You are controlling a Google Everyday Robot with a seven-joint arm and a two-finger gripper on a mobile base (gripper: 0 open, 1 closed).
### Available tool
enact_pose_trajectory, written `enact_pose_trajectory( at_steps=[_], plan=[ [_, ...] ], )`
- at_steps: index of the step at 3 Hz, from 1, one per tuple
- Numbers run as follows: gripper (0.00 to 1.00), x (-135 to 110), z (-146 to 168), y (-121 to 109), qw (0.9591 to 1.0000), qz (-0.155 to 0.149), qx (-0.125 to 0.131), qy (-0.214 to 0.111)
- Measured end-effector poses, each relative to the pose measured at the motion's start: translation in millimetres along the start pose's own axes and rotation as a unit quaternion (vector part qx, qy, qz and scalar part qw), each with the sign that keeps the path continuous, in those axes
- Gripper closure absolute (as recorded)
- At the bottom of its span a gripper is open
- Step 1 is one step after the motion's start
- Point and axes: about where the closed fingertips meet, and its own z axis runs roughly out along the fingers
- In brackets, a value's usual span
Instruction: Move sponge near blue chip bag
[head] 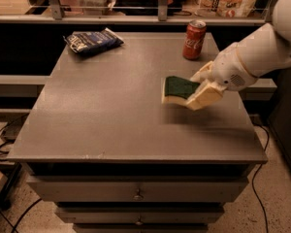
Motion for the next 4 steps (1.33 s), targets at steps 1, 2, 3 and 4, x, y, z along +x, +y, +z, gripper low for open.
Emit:
enact_pose_trajectory(
  at_steps=[1, 2, 3, 4],
  plan=[
    [1.00, -41.1, 42.2, -22.7, 0.9998, -0.015, 0.003, -0.011],
    [1.00, -76.2, 70.7, -48.1, 0.9993, -0.021, 0.010, -0.029],
    [1.00, -112.8, 95.7, -82.7, 0.9983, -0.025, 0.023, -0.047],
    [1.00, -144.6, 116.5, -121.0, 0.9970, -0.025, 0.036, -0.063]
  ],
)
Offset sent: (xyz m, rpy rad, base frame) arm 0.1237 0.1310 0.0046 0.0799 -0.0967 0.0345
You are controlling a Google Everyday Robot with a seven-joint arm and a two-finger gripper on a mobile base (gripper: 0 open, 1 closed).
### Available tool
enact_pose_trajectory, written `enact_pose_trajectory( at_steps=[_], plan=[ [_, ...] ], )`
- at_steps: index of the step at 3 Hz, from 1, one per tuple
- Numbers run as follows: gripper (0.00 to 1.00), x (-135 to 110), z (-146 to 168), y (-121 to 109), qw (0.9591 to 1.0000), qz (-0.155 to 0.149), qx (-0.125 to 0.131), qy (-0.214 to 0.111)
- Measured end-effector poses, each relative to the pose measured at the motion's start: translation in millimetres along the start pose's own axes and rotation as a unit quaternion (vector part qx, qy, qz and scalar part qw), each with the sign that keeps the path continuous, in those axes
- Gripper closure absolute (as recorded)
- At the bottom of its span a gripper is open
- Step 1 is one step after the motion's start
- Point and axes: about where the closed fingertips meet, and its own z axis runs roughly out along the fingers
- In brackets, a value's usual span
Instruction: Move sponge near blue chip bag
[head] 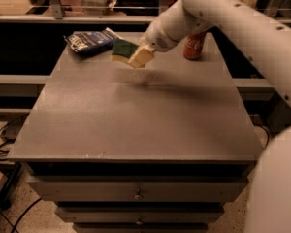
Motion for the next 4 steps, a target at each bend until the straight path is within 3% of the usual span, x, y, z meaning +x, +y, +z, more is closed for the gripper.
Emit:
enact_pose_trajectory(
  at_steps=[1, 2, 3, 4],
  plan=[
    [1.00, -17.0, 22.3, -44.4, 0.9996, 0.008, 0.017, -0.023],
    [1.00, -25.8, 33.5, -58.8, 0.9991, 0.013, 0.021, -0.035],
    [0.97, -45.4, 47.1, -38.6, 0.9995, 0.002, 0.005, -0.031],
    [0.75, -47.6, 63.3, -23.4, 0.9996, 0.010, 0.002, -0.028]
  ],
)
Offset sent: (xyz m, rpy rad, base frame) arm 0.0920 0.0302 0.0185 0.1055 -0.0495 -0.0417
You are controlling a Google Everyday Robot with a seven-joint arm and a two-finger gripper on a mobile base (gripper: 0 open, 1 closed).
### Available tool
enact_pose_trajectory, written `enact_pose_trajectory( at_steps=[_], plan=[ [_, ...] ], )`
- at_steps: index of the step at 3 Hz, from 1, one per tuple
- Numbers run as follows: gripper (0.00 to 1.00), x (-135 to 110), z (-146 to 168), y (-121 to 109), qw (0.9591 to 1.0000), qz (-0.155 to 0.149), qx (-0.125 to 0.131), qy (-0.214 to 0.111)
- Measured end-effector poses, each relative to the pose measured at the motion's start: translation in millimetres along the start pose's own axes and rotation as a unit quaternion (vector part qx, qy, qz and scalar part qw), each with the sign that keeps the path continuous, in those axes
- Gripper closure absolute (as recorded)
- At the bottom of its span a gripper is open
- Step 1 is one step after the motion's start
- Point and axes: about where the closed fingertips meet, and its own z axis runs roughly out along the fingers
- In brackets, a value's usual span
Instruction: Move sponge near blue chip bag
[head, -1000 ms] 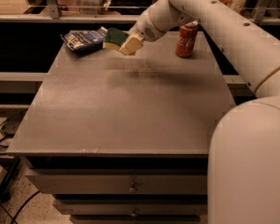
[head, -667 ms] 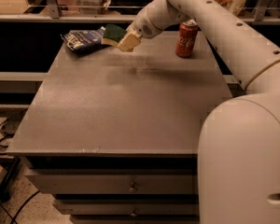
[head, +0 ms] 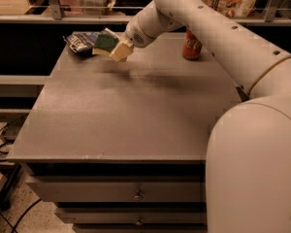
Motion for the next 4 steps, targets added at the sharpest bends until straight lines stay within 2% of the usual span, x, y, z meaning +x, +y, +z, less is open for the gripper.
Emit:
enact_pose_trajectory(
  at_steps=[1, 2, 3, 4],
  plan=[
    [0.52, 2.8, 15.4, 7.4, 0.9998, 0.014, 0.003, -0.013],
    [0.20, 13.2, 25.7, -5.8, 0.9989, 0.037, 0.015, -0.024],
    [0.00, 15.7, 27.4, -18.1, 0.9981, 0.047, 0.024, -0.032],
    [0.00, 12.3, 29.3, -20.4, 0.9969, 0.056, 0.018, -0.053]
  ],
)
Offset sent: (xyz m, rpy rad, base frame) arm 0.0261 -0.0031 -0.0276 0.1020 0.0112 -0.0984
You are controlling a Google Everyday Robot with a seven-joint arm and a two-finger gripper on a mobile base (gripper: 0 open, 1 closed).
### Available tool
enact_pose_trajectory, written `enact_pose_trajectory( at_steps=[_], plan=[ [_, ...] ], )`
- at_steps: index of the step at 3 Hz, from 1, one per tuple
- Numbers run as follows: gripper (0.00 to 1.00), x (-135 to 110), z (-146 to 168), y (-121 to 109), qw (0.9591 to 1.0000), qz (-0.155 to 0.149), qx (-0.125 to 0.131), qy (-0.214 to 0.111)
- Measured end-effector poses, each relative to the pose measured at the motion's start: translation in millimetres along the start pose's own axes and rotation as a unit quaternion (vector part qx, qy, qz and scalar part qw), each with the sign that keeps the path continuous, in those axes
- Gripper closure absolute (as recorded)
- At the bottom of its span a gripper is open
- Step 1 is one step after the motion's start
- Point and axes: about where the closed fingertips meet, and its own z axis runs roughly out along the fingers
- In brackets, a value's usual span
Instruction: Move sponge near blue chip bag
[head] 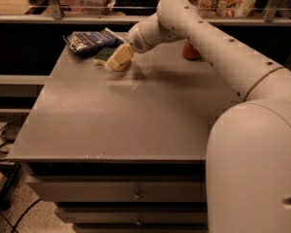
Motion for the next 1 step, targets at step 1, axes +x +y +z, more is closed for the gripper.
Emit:
enact_pose_trajectory(
  at_steps=[1],
  plan=[
    [0.00, -0.3, 0.1, 0.1, 1.0000, 0.000, 0.000, -0.001]
  ],
)
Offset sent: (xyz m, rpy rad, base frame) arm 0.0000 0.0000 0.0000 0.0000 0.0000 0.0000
